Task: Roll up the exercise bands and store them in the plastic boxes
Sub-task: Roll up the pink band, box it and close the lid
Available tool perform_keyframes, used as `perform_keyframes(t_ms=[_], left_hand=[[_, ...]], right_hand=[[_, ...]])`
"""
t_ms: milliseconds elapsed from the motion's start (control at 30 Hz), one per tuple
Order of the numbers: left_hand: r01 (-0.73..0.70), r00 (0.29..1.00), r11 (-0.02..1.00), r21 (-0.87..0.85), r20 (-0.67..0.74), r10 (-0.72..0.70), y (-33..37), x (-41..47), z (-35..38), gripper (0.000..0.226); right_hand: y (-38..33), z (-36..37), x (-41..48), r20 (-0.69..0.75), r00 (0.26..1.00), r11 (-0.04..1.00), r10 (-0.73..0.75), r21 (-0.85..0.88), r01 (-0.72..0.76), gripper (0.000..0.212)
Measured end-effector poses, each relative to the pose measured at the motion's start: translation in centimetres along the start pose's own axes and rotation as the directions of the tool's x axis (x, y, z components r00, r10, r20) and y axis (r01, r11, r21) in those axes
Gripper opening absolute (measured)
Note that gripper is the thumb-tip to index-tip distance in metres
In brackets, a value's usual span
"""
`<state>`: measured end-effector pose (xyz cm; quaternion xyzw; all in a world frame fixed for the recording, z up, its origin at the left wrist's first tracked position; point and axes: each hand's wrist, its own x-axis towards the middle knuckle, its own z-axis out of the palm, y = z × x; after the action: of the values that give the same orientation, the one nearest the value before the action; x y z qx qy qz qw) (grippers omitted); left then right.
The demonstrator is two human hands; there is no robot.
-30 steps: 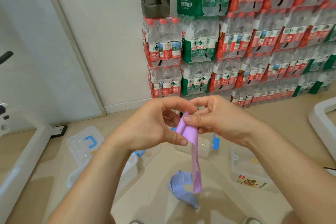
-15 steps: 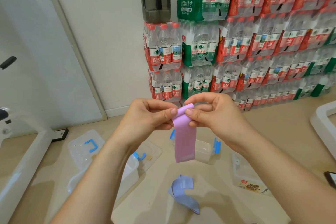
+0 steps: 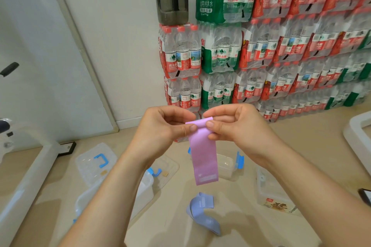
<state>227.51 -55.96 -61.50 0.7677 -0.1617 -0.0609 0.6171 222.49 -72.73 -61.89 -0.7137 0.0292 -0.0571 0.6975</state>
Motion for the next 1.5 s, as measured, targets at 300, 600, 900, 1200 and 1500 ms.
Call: perform_keyframes(t_ms=[300,600,900,1200,1500], left_hand=[[0.034,0.999,0.997,-0.070,0.028,-0.032,0.0,0.0,0.0,0.012],[-0.027,1.000,0.997,-0.065,-0.009,0.027,0.0,0.0,0.3,0.018],[0.008,0.996,0.995,-0.099,0.093,0.001,-0.1,-0.1,0.3,0.020],[0.012,0.997,0.967,-0.255,-0.066,-0.029,0.2,0.0,0.7,0.025],[-0.035,0.994,0.975,-0.221,-0.105,0.012,0.1,0.0,1.4,0.015]], right_hand=[[-0.1,-0.1,0.0,0.007,1.000,0.997,0.005,0.079,-0.006,0.013],[-0.3,-0.1,-0.1,0.004,1.000,1.000,0.010,0.025,-0.010,0.010],[-0.4,-0.4,-0.1,-0.015,1.000,1.000,-0.014,-0.004,0.014,0.016],[0.2,-0.1,0.0,0.066,0.997,0.996,0.038,0.078,-0.043,0.032],[0.1,0.0,0.0,0.044,0.998,0.989,0.033,0.142,-0.039,0.012]])
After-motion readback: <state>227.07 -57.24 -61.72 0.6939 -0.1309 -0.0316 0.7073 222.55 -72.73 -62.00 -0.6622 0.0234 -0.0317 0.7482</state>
